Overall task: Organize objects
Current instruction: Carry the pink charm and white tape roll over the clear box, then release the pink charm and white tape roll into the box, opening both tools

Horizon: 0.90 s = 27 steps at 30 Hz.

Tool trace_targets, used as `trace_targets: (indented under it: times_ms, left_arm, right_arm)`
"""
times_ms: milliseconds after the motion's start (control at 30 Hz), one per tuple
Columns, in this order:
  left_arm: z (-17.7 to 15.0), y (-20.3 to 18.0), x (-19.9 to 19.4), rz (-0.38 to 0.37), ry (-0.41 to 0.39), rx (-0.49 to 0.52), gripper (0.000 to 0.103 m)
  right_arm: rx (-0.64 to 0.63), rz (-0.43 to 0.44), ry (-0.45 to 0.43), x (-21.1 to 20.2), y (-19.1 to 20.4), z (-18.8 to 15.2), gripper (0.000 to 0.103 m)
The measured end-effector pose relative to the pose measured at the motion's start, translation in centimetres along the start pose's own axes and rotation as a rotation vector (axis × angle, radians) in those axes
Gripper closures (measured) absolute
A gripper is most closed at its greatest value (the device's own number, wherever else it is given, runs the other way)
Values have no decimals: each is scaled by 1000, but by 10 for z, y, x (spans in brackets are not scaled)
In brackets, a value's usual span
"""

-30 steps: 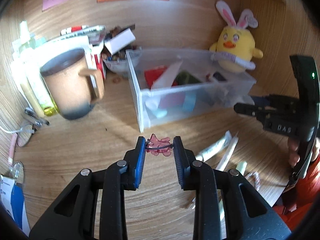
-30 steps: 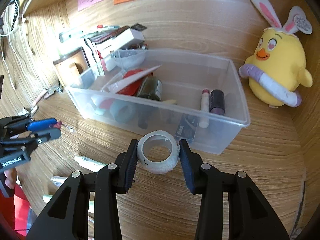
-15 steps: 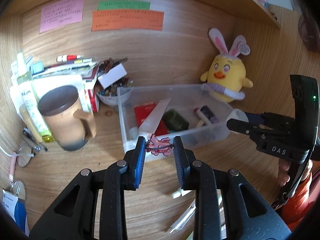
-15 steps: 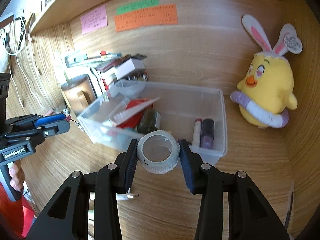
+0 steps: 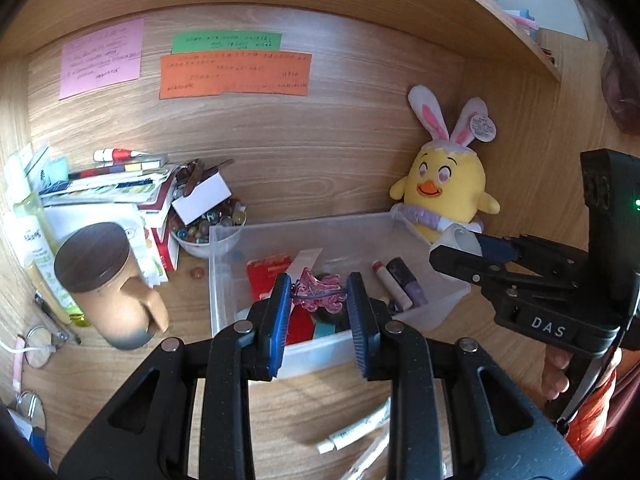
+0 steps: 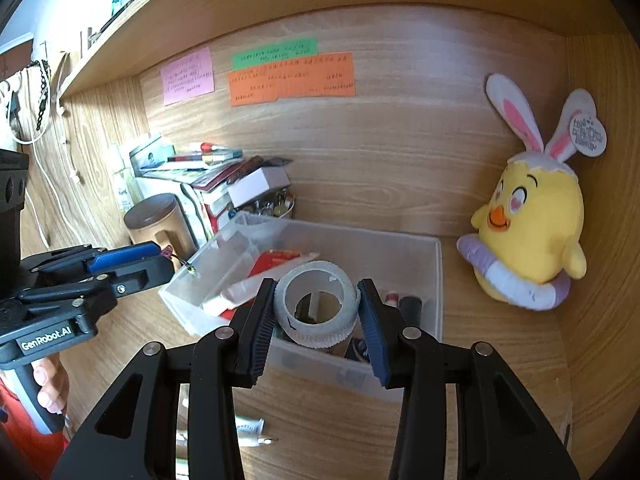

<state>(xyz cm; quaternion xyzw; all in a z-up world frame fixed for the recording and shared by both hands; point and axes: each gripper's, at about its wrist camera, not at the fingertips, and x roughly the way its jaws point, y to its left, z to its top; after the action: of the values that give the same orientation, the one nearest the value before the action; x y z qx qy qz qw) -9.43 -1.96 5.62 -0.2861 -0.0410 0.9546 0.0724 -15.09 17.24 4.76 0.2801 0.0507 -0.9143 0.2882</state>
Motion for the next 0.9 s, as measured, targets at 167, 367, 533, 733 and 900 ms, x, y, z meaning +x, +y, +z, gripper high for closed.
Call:
trace_targets:
  times_ms: [167, 367, 533, 733, 900]
  left_arm:
    - [10, 1, 16, 1, 10, -4, 75]
    - [10, 9, 41, -1, 56, -30, 75]
    - [3, 16, 64, 8, 106, -33, 75]
    - [-7, 22, 82, 7, 158, -36, 75]
    - [-9, 25, 86, -2, 178, -46, 75]
  right_arm:
    - [11, -21, 17, 12, -8, 3, 66]
    - [39, -42, 71, 37, -21, -1, 66]
    - [65, -55, 120, 57, -32, -8, 66]
    - [57, -87, 159, 71, -36, -14, 66]
    - [29, -132, 166, 78, -32, -17, 66]
